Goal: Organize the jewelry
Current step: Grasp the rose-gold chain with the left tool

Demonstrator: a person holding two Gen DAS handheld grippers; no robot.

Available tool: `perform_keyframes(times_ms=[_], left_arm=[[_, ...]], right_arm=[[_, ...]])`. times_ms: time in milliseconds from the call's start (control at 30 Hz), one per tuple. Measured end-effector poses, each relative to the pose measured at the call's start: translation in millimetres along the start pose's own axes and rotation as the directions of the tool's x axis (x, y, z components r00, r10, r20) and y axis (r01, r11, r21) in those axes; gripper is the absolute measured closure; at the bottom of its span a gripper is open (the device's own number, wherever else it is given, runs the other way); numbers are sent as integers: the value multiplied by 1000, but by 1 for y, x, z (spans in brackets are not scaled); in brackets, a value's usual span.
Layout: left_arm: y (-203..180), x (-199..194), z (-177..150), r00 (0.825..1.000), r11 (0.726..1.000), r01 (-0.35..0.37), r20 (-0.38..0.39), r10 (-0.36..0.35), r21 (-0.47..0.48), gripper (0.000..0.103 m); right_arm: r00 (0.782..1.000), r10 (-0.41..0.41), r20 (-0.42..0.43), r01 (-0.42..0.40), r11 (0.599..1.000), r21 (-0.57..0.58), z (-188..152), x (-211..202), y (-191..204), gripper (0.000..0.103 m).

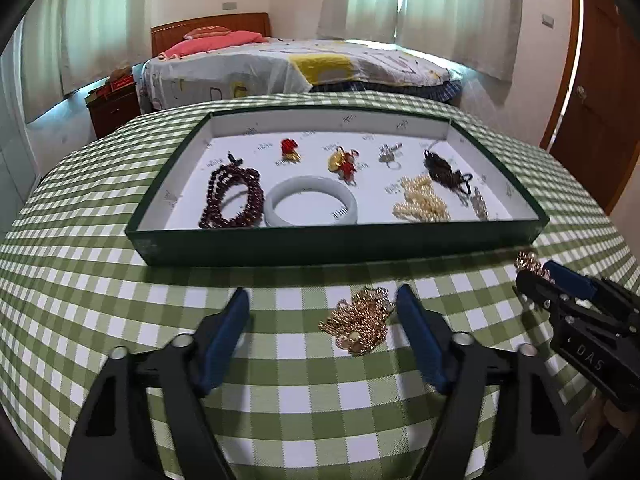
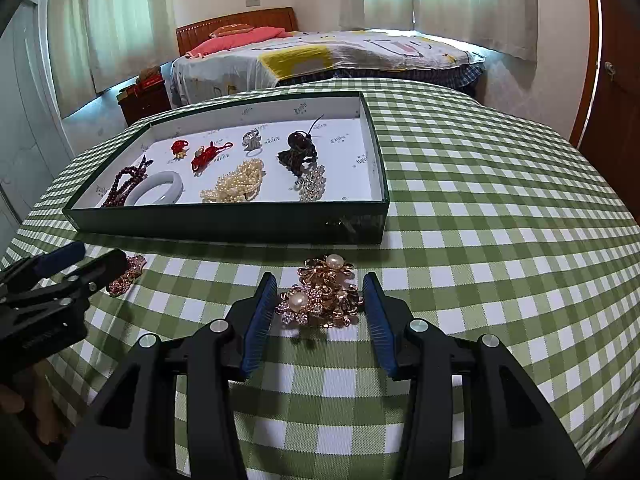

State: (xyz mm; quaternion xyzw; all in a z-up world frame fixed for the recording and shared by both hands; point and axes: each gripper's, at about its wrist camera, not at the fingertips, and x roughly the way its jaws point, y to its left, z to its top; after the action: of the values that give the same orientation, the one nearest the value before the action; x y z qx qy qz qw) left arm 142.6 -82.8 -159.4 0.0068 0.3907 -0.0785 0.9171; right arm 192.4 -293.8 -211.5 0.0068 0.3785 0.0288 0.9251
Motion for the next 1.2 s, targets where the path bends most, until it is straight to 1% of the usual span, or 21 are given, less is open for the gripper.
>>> perform_keyframes(times_ms=[33,133,333,367,600,667,700,767,900,1067,1200], left_arm=[[-2,2,-1,1000,1000,0,-12,0,9,43],[-4,3,-2,1000,1000,8,-17,-8,23,48],[-11,2,-5,1000,998,16,-20,-15,63,50],[-11,2,-5,1000,998,15,-19,-14,65,54],[-12,0,-5,1000,997,25,-16,-24,70,71],[-12,-1,-5,999,997,32,-14,-31,75,79],[-13,-1,-5,999,996,35,-14,-34,76,79],[-12,-1,-5,999,996,46,-14,-45,72,85],[-12,-1,-5,998,996,57,-13,-57,72,86],[-11,-4,-4,998,995,68,-2,-68,74,91],[-11,-5,-4,997,995,71,-1,-71,75,92]], right_arm=[[1000,1,1,-1,1000,2,0,0,0,59],[1000,5,1,-5,1000,6,-1,-1,-1,59],[1000,5,2,-5,1000,5,-1,-1,0,59],[1000,4,2,-4,1000,5,-1,-1,0,59],[1000,4,2,-4,1000,5,-1,-1,0,59],[1000,4,2,-4,1000,4,-1,-1,0,59],[1000,4,2,-4,1000,4,-1,-1,0,59],[1000,4,2,-4,1000,5,-1,-1,0,59],[1000,5,4,-5,1000,6,-1,-1,0,59],[1000,5,5,-5,1000,6,-1,-1,0,59],[1000,5,6,-5,1000,7,-1,-1,0,59]])
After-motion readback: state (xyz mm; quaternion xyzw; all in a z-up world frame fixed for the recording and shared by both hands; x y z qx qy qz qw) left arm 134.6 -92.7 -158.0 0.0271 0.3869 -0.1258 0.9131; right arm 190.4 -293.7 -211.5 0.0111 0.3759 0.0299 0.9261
